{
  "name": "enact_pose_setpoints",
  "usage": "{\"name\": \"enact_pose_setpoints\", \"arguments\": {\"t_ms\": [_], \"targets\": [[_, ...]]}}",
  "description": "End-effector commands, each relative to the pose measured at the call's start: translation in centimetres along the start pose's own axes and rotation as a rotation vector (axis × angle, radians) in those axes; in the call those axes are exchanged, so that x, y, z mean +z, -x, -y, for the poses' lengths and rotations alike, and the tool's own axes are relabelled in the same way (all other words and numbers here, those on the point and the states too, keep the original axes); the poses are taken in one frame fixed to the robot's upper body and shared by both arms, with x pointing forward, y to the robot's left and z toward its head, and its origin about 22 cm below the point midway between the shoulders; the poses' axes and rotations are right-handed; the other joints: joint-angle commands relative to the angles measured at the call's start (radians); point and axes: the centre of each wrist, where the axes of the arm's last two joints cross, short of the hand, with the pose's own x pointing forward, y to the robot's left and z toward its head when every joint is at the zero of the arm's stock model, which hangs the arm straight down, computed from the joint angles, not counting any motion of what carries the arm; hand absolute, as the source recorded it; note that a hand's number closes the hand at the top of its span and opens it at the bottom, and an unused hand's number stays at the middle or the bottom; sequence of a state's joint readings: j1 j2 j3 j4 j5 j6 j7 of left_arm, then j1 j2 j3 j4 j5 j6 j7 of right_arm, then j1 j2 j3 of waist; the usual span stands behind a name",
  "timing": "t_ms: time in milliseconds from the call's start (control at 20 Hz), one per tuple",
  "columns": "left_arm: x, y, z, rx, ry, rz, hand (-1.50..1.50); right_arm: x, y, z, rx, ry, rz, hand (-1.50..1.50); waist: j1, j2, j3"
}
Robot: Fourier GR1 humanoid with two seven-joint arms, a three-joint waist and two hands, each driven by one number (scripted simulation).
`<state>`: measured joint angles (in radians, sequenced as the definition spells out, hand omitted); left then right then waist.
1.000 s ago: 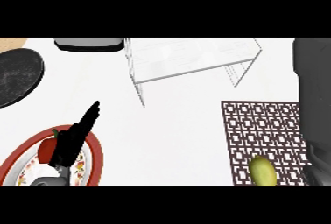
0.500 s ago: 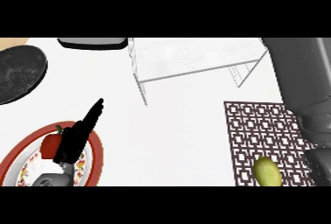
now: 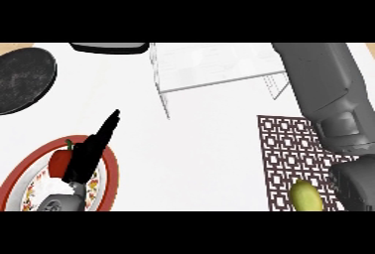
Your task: Pick the croissant from the placemat and place it in the tiered shelf
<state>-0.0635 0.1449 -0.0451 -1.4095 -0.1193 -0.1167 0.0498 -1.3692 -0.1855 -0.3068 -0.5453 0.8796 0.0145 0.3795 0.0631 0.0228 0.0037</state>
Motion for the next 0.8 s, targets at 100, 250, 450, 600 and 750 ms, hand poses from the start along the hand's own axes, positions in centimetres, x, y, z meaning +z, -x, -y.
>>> {"name": "enact_pose_setpoints", "arguments": {"t_ms": [100, 250, 450, 600, 750], "targets": [[0.3, 1.3, 0.7, 0.017, 0.018, -0.059, 0.00, -0.3, 1.2, -2.5, -0.478, -0.139, -0.092, -1.50, 0.002, 0.005, -0.002], [0.2, 1.5, -0.9, 0.018, 0.006, -0.036, 0.00, -0.5, 2.0, -2.0, -0.648, -0.074, -0.065, -1.50, 0.001, 0.008, -0.003], [0.6, 1.8, 0.8, 0.014, 0.010, -0.036, 0.00, -0.6, 2.6, -2.4, -0.729, 0.046, -0.002, -1.50, -0.003, 0.002, -0.003], [0.1, 1.3, -0.5, 0.011, -0.007, -0.048, 0.00, -0.8, 0.8, 1.3, -0.804, 0.229, -0.008, -1.50, -0.015, -0.004, -0.004], [0.5, 1.2, 0.5, 0.005, -0.009, -0.049, 0.00, -1.1, 3.1, 3.1, -0.800, 0.407, -0.031, -1.50, -0.019, -0.006, -0.004]]}}
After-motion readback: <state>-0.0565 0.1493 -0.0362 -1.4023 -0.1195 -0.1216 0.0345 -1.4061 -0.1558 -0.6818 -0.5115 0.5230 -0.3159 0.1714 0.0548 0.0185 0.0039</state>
